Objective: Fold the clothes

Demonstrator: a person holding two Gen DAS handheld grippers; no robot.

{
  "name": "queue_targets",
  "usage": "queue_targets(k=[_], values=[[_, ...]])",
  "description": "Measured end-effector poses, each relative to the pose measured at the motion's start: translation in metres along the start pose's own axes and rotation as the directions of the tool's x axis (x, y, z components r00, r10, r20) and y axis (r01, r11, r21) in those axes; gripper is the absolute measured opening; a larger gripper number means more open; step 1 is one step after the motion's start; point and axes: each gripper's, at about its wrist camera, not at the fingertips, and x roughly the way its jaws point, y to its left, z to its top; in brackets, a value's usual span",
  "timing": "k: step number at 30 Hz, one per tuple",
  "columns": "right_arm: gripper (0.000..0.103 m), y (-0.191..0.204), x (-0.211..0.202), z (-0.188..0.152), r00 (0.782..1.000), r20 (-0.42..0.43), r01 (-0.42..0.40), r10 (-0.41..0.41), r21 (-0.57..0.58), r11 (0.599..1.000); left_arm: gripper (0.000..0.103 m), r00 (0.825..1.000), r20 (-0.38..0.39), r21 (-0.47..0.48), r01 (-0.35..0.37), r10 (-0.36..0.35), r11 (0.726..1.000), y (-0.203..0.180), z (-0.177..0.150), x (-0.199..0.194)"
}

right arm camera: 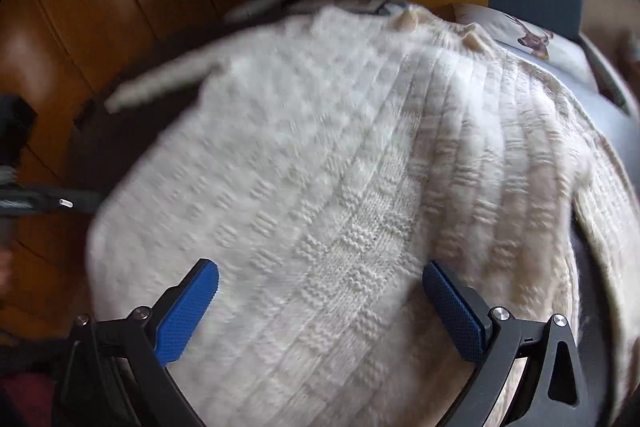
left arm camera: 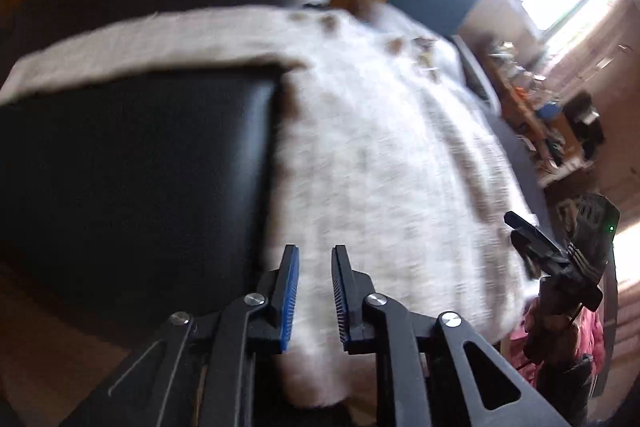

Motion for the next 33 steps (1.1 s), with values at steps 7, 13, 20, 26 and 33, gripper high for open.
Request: queue_targets(k=[7, 13, 20, 26, 33], values=[[0.103, -0.109, -0.122, -0.031, 0.953, 0.194, 0.136, -0.234, 0.417, 0.899, 0.017, 0.987, -0.129, 0.161, 0.116, -0.096, 0.98, -0.078, 0.01, 0.06], [0.103, -0.165, -0.185, -0.081, 0.86, 0.099, 0.382, -0.501, 0.526, 0.76, 0.017, 0.968, -0.217, 0.296, 0.186, -0.124, 0.937, -0.136, -0.004, 0.09], [0.103, -0.182, -0.146, -0.089, 0.785, -0.084, 0.587, -0.613, 0.419, 0.693, 0.017, 0.944, -0.318, 0.359, 0.202, -0.083, 0.911, -0.166, -0.019, 0.119], [0.079, -0.208, -0.119, -0.099, 0.787, -0.137, 0.59, -0.601, 0.448, 0.671, 0.017, 0.936, -0.321, 0.303, 0.243, -0.142, 0.921, -0.152, -0.024, 0.12], [0.037, -0.26, -0.163, -0.128, 0.86, -0.005, 0.347, -0.51, 0.738, 0.579, 0.018, 0.926, -0.326, 0.265, 0.283, -0.19, 0.922, -0.143, -0.026, 0.118]])
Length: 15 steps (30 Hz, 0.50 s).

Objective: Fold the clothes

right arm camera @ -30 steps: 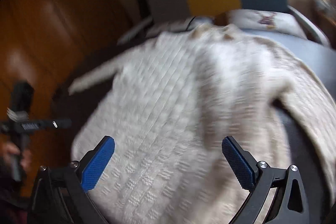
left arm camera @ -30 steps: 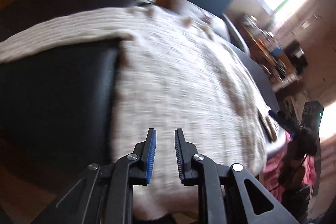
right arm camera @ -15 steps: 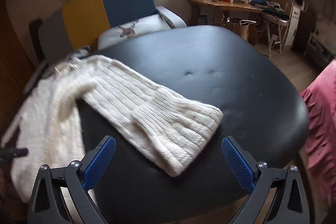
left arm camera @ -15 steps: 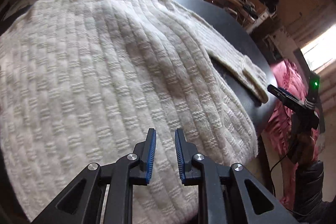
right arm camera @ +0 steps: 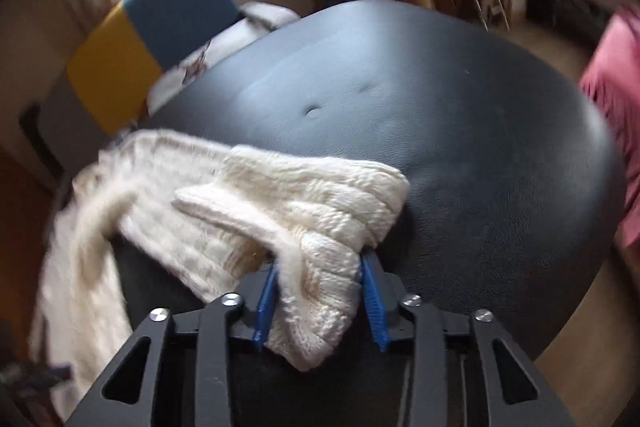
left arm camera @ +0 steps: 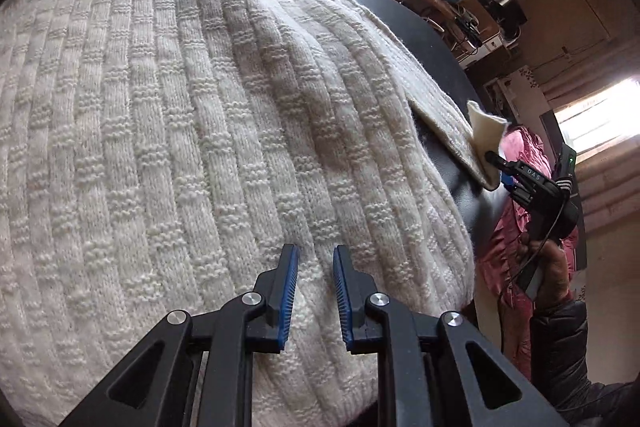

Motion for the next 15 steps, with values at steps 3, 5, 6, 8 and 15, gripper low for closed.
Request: queue_targets(k=[3, 5, 6, 8, 15], values=[[0.029, -0.023, -0.016, 0.011, 0.997, 0.048, 0.063, -0.065, 0.045, 0.997, 0.018, 1.0, 0.011, 0.015, 0.001, -0.001, 1.0, -0.001, -0.005, -0.002], [0.031, -0.044, -0.028, 0.014, 0.992, 0.08, 0.09, -0.099, 0.104, 0.99, 0.018, 1.0, 0.007, 0.002, 0.005, -0.005, 1.0, 0.0, -0.006, -0.004], [0.034, -0.06, -0.031, 0.014, 0.994, 0.086, 0.058, -0.074, 0.168, 0.984, 0.017, 1.0, 0.001, -0.006, 0.007, -0.007, 1.0, 0.001, -0.006, -0.004], [0.057, -0.091, -0.038, 0.011, 0.994, 0.105, 0.006, -0.038, 0.286, 0.958, 0.018, 1.0, -0.015, -0.006, -0.007, 0.007, 1.0, -0.002, -0.005, -0.006], [0.075, -0.111, -0.101, 0.003, 0.957, 0.253, 0.059, -0.143, 0.312, 0.948, 0.018, 0.997, 0.071, 0.138, -0.031, 0.021, 0.99, -0.04, 0.039, -0.041]])
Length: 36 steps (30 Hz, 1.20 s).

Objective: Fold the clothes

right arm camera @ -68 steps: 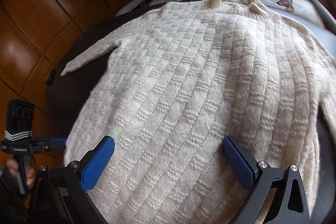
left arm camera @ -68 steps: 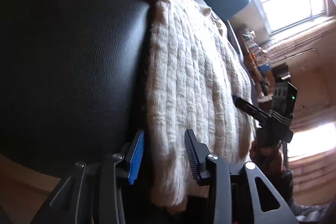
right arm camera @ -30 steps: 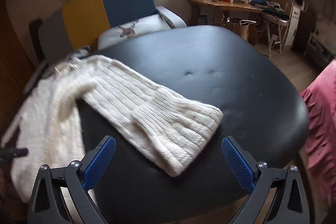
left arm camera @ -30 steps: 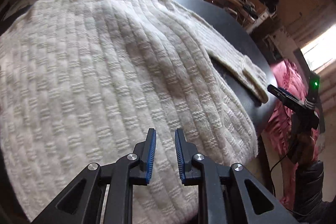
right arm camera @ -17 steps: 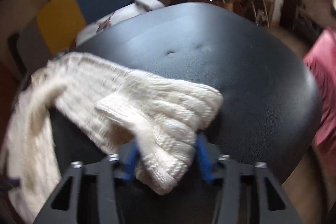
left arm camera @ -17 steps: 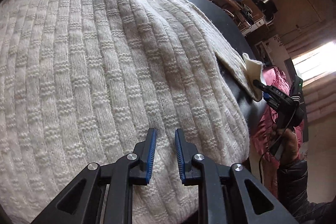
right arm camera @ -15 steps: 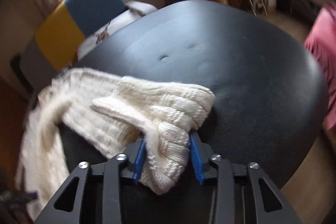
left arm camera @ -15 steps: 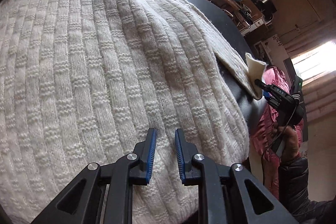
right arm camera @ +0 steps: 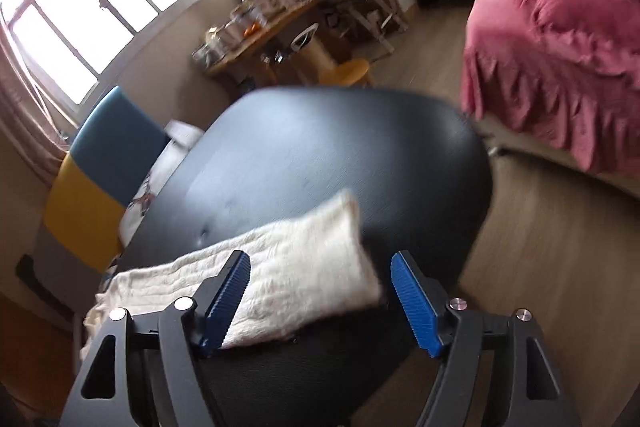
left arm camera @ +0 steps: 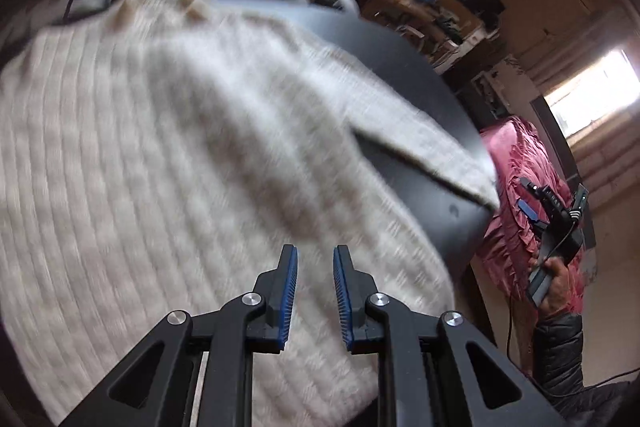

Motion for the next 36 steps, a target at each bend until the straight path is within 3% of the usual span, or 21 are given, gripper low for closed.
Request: queue_targets(k=[3, 7, 11, 15, 17, 19, 25, 27, 30, 31, 33, 34, 36], values=[[0.08, 0.039, 0.001, -0.001, 1.0, -0.014, -0.015, 0.013, -0.155, 0.988, 0.018, 1.0, 0.026, 0.115, -0.019, 0.016, 0.993, -0.035, 0.045, 0.011], [0.08, 0.099, 0.035, -0.016, 0.992, -0.127, -0.031, -0.018, -0.379, 0.925, 0.018, 1.0, -0.012, 0.266, -0.02, 0.024, 0.964, -0.102, 0.103, 0.064], [0.08, 0.124, 0.08, -0.027, 0.966, -0.25, -0.045, -0.069, -0.424, 0.905, 0.018, 0.994, -0.094, 0.395, -0.021, 0.064, 0.918, -0.146, 0.137, 0.123], [0.08, 0.127, 0.108, -0.031, 0.947, -0.269, 0.019, -0.174, -0.496, 0.868, 0.018, 0.974, -0.196, 0.469, -0.011, 0.117, 0.883, -0.166, 0.157, 0.188], [0.08, 0.126, 0.117, -0.029, 0.942, -0.265, 0.041, -0.207, -0.52, 0.853, 0.018, 0.961, -0.234, 0.468, -0.02, 0.146, 0.884, -0.168, 0.164, 0.219], [0.082, 0.126, 0.123, -0.026, 0.939, -0.25, 0.065, -0.236, -0.546, 0.835, 0.018, 0.947, -0.274, 0.457, -0.023, 0.165, 0.889, -0.166, 0.17, 0.245], [0.093, 0.121, 0.147, -0.007, 0.937, -0.235, 0.083, -0.258, -0.569, 0.818, 0.018, 0.957, -0.278, 0.323, 0.014, 0.081, 0.946, -0.157, 0.192, 0.252], [0.093, 0.119, 0.15, -0.001, 0.936, -0.241, 0.079, -0.257, -0.567, 0.82, 0.018, 0.966, -0.258, 0.265, 0.061, 0.009, 0.962, -0.149, 0.197, 0.233], [0.093, 0.12, 0.145, 0.003, 0.947, -0.235, 0.054, -0.22, -0.56, 0.827, 0.018, 0.981, -0.149, 0.128, 0.147, -0.128, 0.981, -0.12, 0.208, 0.181], [0.093, 0.125, 0.138, 0.003, 0.957, -0.227, 0.025, -0.18, -0.553, 0.833, 0.018, 0.981, -0.109, 0.082, 0.168, -0.159, 0.982, -0.107, 0.209, 0.163], [0.092, 0.142, 0.108, -0.002, 0.976, -0.215, -0.101, -0.02, -0.537, 0.838, 0.019, 0.986, -0.041, 0.012, 0.164, -0.163, 0.986, -0.079, 0.202, 0.13], [0.092, 0.153, 0.095, -0.008, 0.967, -0.243, -0.194, 0.071, -0.528, 0.827, 0.019, 0.99, -0.015, -0.011, 0.141, -0.141, 0.99, -0.064, 0.193, 0.117], [0.092, 0.18, 0.078, -0.031, 0.921, -0.328, -0.362, 0.209, -0.527, 0.769, 0.019, 0.994, 0.016, -0.055, 0.107, -0.106, 0.993, -0.038, 0.177, 0.097]])
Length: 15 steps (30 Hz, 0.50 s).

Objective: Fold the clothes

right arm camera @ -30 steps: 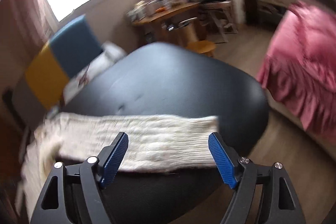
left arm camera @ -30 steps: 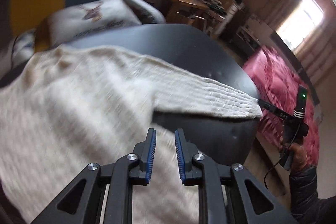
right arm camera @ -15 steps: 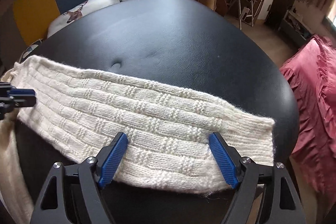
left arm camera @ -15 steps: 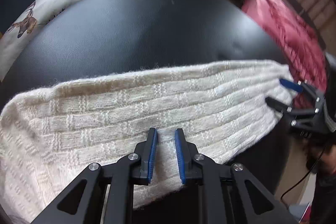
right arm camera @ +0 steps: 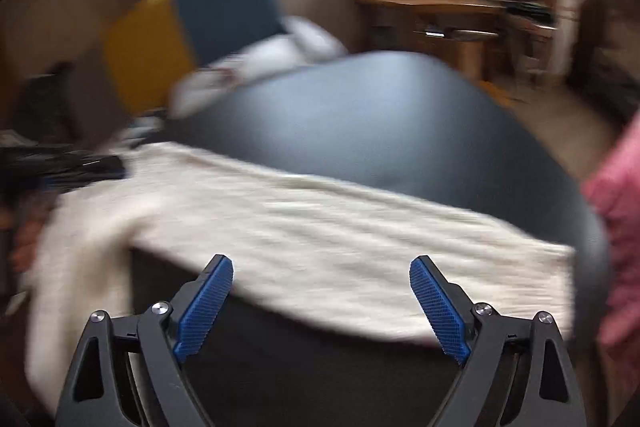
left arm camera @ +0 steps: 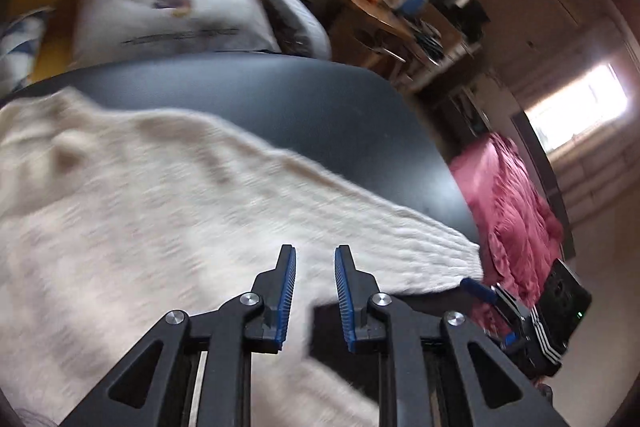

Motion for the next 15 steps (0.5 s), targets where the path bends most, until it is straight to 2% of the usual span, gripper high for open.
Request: queue_targets(k=[3, 4, 5, 6, 7, 12, 13, 15], values=[[0.089, 0.058, 0.017, -0.015, 0.984, -0.067, -0.171, 0.166, -0.088, 0.981, 0.019, 0.999, 0.012, -0.05, -0.048, 0.049, 0.998, 0.03, -0.038, -0.021], [0.084, 0.075, 0.025, -0.022, 0.978, -0.097, -0.194, 0.183, -0.12, 0.974, 0.019, 0.996, 0.017, -0.048, -0.083, 0.084, 0.995, 0.035, -0.051, -0.028], [0.074, 0.091, 0.034, -0.029, 0.973, -0.129, -0.212, 0.193, -0.153, 0.965, 0.019, 0.994, 0.021, -0.047, -0.104, 0.105, 0.993, 0.04, -0.062, -0.033], [0.069, 0.103, 0.038, -0.037, 0.968, -0.159, -0.221, 0.193, -0.182, 0.958, 0.019, 0.994, 0.021, -0.054, -0.106, 0.107, 0.993, 0.046, -0.073, -0.036], [0.063, 0.112, 0.046, -0.042, 0.965, -0.187, -0.224, 0.186, -0.208, 0.952, 0.019, 0.994, 0.021, -0.066, -0.101, 0.103, 0.993, 0.051, -0.083, -0.039], [0.061, 0.144, 0.08, -0.055, 0.962, -0.263, -0.164, 0.075, -0.334, 0.928, 0.02, 0.993, 0.011, -0.097, -0.117, 0.119, 0.988, 0.069, -0.118, -0.04], [0.06, 0.151, 0.08, -0.059, 0.966, -0.257, -0.137, 0.037, -0.382, 0.914, 0.02, 0.992, 0.006, -0.099, -0.122, 0.123, 0.988, 0.071, -0.122, -0.036], [0.045, 0.165, 0.077, -0.065, 0.97, -0.244, -0.108, -0.013, -0.473, 0.874, 0.02, 0.992, -0.001, -0.102, -0.129, 0.129, 0.986, 0.074, -0.131, -0.029]])
